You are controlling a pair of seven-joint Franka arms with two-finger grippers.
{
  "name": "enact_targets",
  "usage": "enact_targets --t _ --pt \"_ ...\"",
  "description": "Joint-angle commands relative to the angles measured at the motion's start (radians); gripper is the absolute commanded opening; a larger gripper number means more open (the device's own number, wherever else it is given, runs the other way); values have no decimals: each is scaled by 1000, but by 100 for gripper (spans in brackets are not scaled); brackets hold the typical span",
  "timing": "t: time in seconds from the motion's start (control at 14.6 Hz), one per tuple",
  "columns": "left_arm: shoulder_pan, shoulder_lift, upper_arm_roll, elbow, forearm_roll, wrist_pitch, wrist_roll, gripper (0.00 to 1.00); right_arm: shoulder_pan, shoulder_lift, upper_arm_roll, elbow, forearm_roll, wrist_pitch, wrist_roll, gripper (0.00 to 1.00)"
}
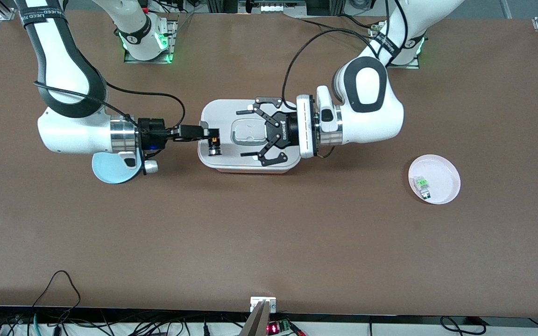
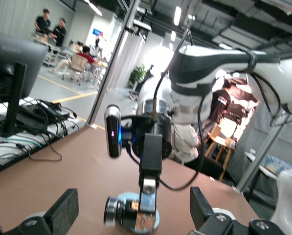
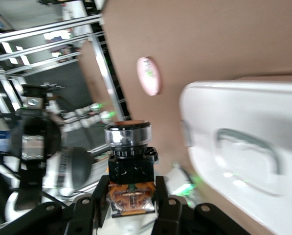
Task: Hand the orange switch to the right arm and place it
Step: 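Carry the switch to the blue plate while the left gripper withdraws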
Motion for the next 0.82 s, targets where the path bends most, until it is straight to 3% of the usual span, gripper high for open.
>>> enact_targets --t 0.0,0.34,0.61,0.75 --pt "87 -28 2 -18 197 -153 -121 100 -50 -30 6 1 -203 -5 -4 11" --pt "208 -26 7 22 604 -443 -422 100 -89 -50 6 -1 -631 -8 -27 11" --pt "244 -15 14 33 831 -615 -571 100 -113 -53 6 -22 -859 4 -63 11" --pt "249 -15 23 88 983 -736 -709 100 -139 -51 6 -36 -973 25 -76 11"
